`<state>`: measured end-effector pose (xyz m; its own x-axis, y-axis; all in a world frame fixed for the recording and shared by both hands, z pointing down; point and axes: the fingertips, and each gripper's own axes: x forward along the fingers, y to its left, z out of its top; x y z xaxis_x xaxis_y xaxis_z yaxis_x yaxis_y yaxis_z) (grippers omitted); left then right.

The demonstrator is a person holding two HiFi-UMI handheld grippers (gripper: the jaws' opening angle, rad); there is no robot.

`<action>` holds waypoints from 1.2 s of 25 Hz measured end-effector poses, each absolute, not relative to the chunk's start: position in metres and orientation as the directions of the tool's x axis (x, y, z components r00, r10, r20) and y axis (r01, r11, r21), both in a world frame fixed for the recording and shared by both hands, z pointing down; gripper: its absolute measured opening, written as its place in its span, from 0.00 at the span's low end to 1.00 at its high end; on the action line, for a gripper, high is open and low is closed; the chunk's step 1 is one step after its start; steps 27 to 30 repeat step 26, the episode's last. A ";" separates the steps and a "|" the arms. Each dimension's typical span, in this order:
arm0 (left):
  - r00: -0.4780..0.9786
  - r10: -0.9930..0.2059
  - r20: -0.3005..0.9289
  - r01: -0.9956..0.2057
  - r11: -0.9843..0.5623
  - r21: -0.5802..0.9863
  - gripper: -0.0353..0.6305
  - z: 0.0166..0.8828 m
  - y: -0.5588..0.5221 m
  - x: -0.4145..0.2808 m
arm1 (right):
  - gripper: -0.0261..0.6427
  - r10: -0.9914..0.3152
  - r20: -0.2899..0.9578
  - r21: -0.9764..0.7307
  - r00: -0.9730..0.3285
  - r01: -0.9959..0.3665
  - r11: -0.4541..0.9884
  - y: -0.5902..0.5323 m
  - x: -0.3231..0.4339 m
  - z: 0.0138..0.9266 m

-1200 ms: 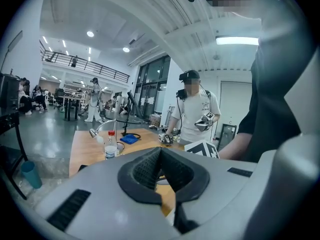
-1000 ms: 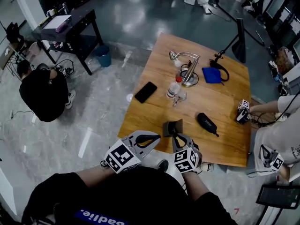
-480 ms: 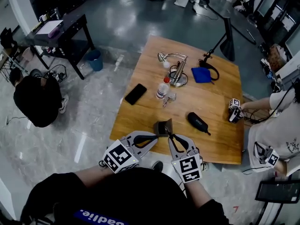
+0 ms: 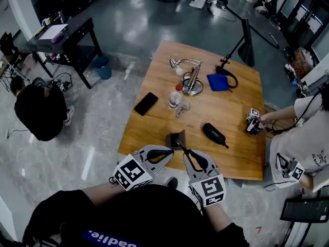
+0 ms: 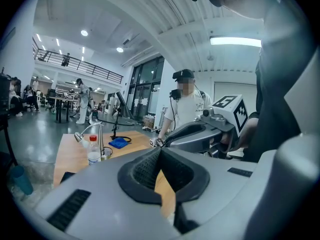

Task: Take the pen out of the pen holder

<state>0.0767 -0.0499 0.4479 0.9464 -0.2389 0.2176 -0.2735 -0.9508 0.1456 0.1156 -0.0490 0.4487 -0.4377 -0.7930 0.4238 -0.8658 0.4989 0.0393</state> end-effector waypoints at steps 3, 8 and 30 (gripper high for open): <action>0.946 -0.240 0.219 -0.275 -0.951 0.144 0.06 0.447 -0.050 0.078 | 0.13 -0.789 0.420 0.031 -0.449 -0.862 0.506 -0.047 0.115 0.448; 0.945 -0.239 0.221 -0.274 -0.951 0.144 0.06 0.446 -0.049 0.079 | 0.13 -0.789 0.415 0.036 -0.452 -0.859 0.511 -0.048 0.113 0.445; 0.946 -0.243 0.217 -0.278 -0.949 0.150 0.06 0.449 -0.054 0.077 | 0.13 -0.782 0.430 0.044 -0.451 -0.855 0.517 -0.053 0.108 0.451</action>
